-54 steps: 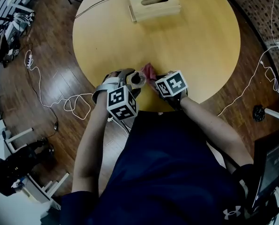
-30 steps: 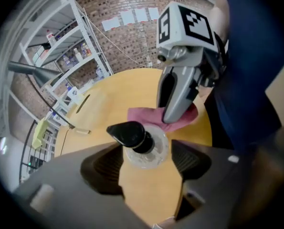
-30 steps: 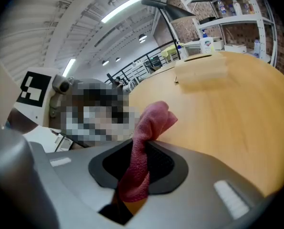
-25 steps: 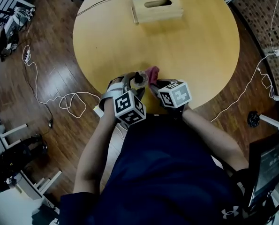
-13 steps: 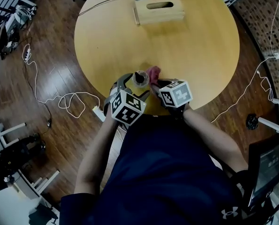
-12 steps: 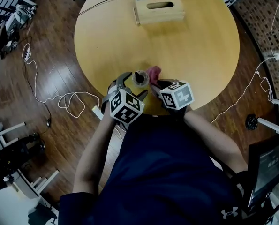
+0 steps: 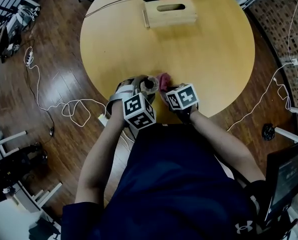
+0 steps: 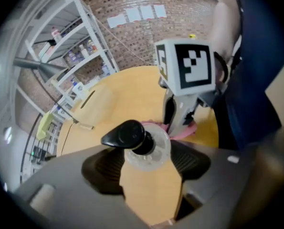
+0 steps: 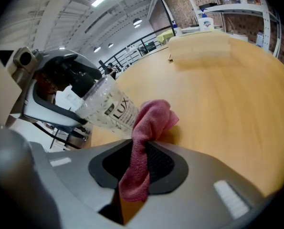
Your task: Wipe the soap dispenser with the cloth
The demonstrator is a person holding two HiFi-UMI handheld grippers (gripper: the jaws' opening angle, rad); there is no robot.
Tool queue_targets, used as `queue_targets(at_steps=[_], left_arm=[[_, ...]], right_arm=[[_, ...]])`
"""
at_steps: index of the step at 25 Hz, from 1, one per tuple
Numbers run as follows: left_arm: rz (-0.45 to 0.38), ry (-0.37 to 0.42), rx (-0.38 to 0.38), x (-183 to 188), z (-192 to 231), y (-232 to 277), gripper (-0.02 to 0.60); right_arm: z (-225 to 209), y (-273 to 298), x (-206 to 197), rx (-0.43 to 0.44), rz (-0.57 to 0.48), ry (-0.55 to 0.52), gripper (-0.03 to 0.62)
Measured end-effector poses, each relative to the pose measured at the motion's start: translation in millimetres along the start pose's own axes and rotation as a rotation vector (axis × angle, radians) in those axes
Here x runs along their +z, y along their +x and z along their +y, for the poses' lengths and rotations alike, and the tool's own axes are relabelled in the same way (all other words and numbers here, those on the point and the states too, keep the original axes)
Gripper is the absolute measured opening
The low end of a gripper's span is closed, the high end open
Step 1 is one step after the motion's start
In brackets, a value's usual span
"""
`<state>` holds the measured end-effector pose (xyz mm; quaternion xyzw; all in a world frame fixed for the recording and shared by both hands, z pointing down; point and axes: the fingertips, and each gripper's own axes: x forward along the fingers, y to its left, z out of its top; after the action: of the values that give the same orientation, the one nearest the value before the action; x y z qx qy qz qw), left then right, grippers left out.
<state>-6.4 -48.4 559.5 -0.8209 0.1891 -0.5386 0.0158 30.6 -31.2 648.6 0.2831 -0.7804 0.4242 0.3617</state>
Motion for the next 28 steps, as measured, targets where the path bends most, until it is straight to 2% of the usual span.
queue_targets(at_steps=[3, 5, 7, 9, 11, 13, 16, 18, 20, 21, 23, 26, 28], left_arm=[[0.010, -0.228, 0.112, 4, 7, 3, 0.301], [-0.004, -0.333, 0.168, 8, 9, 3, 0.301], [-0.048, -0.402, 0.174, 9, 9, 1, 0.304], [-0.069, -0.415, 0.135, 2, 7, -5, 0.310], [-0.076, -0.368, 0.091, -7, 6, -11, 0.341], [-0.085, -0.274, 0.041, -11, 7, -11, 0.341], [-0.063, -0.045, -0.036, -10, 3, -2, 0.341], [-0.032, 0.092, -0.058, -10, 2, 4, 0.333], [-0.017, 0.128, -0.065, -8, 2, 6, 0.310], [-0.015, 0.109, -0.060, -8, 3, 7, 0.310], [-0.013, 0.019, -0.022, -7, 5, 6, 0.305], [-0.016, -0.210, 0.062, -7, 6, 4, 0.304], [-0.040, -0.388, 0.084, -8, 5, 1, 0.302]], right_arm=[[2, -2, -1, -0.007, -0.014, 0.018, 0.089], [13, -17, 9, -0.006, -0.061, 0.012, 0.089], [26, -38, 18, -0.002, -0.111, -0.016, 0.089], [38, -52, 21, 0.023, -0.150, -0.058, 0.089], [43, -55, 22, 0.036, -0.163, -0.090, 0.089], [38, -46, 21, 0.021, -0.144, -0.097, 0.089], [16, -17, 8, -0.018, -0.067, -0.055, 0.089], [2, 3, -7, -0.014, -0.004, -0.013, 0.089], [-2, 8, -10, -0.002, 0.017, 0.023, 0.089], [0, 4, -7, 0.002, 0.006, 0.032, 0.089], [8, -14, 7, 0.010, -0.055, 0.030, 0.089], [27, -46, 29, 0.019, -0.166, 0.014, 0.089], [36, -57, 34, 0.019, -0.203, 0.000, 0.089]])
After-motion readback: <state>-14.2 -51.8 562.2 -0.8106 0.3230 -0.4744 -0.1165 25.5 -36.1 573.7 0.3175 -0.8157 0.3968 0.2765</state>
